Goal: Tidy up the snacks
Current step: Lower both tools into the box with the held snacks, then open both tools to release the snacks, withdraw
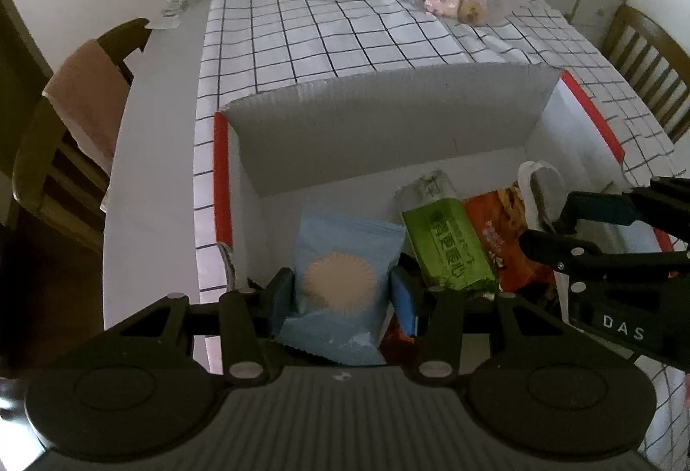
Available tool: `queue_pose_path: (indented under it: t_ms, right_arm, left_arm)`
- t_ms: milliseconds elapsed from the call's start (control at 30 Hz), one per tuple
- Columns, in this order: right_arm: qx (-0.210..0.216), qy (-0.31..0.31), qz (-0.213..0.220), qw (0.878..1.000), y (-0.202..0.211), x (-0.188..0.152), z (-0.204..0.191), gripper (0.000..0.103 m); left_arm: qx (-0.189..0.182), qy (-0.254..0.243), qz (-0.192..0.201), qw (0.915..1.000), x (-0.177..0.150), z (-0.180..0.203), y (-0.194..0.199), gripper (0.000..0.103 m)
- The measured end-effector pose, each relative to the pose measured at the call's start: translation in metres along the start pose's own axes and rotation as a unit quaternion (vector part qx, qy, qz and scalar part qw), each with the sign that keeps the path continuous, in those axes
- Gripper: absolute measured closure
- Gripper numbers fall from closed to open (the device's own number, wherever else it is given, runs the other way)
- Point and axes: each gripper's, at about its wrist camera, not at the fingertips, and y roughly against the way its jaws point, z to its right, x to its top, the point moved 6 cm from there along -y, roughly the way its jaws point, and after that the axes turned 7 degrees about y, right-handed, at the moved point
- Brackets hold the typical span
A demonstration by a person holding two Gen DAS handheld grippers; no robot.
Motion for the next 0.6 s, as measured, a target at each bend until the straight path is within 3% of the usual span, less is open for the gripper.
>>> queue_pose_path:
  t_ms: [233, 467, 600]
  right_arm:
    - [-0.001, -0.004, -0.01, 1.0, -0.001, -0.006, 0.001, 0.056]
    - [0.009, -0.014, 0.008, 1.0, 0.017, -0.004, 0.007, 0.04]
    - [0.015, -0.023, 0.022, 0.999, 0.034, -0.005, 0.01, 0.038]
  left_arm:
    - [0.004, 0.002, -0.001, 1.0, -0.001, 0.001, -0.001, 0.055]
    - [0.004, 0.013, 0.009, 0.9999, -0.001, 0.0, 0.013, 0.045]
    - [-0.001, 0.022, 0.018, 0.9996, -0.003, 0.002, 0.026, 0.042]
